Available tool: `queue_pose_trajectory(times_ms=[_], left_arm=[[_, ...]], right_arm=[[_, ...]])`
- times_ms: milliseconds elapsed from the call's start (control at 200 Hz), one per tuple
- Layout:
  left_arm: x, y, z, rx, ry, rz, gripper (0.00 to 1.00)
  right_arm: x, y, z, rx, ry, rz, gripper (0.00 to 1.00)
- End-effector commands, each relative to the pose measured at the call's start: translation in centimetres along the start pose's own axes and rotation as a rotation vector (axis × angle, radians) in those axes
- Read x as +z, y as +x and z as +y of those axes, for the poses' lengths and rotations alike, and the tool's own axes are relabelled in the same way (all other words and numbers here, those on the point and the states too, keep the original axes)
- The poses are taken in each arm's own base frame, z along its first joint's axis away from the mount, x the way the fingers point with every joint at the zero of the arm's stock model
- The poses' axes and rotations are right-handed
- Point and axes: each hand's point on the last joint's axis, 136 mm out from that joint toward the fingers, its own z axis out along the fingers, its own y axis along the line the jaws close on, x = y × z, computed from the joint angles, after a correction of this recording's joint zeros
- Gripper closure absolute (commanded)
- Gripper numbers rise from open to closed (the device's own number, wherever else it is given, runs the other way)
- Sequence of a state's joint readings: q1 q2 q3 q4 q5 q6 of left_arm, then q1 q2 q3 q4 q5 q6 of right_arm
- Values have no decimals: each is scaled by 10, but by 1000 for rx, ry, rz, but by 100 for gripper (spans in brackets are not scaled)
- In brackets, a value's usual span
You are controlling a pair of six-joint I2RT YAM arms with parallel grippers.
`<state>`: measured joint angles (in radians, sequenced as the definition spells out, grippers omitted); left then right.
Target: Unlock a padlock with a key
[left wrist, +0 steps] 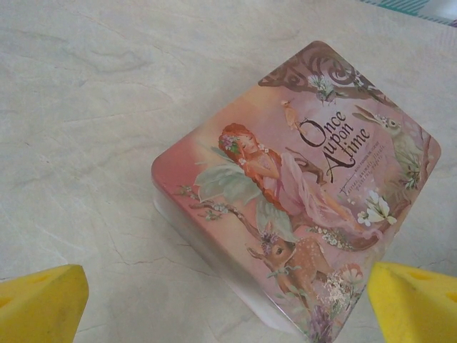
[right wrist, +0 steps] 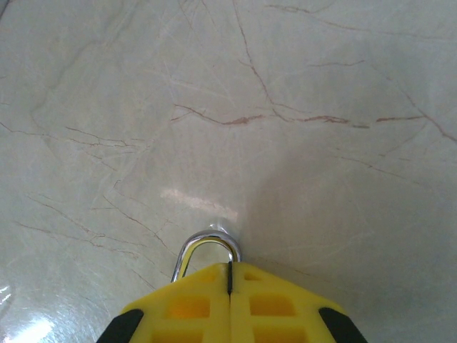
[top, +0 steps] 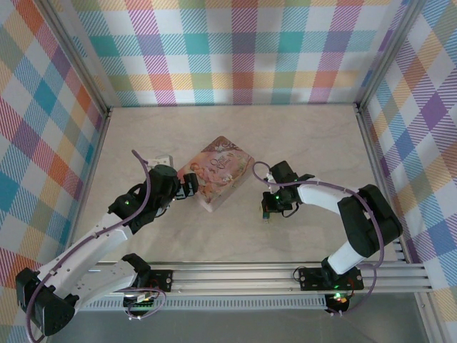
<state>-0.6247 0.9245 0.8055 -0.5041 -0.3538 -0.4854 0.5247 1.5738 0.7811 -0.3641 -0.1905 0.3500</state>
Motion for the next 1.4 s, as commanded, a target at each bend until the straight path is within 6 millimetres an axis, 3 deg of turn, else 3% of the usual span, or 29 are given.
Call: queue_pose_trajectory(times_ms=[0,530,765,920,1120,1400], left_arm=[[-3,1,9,0,-28,-3,0],[-5,-3,8,-3,-26,-14,0],[-5,-6,7,-7,-22,-29,0],[-4,-7,5,-6,-13,-31,0],[-7,-12,-1,11,18,-41,0],[-9,-19,-5,45,25,-58,0]], right_arm=[[-4,3,-7,-11,44,5,97],[-37,-18,3,-29,32,-157,75],[-88,-41,7,-24,21,-431,55],[-128,-55,8,5,-14,-664,31],[-163,-69,-14,20,85,-829,0],[-196,-92,-68,5,267,-981,0]])
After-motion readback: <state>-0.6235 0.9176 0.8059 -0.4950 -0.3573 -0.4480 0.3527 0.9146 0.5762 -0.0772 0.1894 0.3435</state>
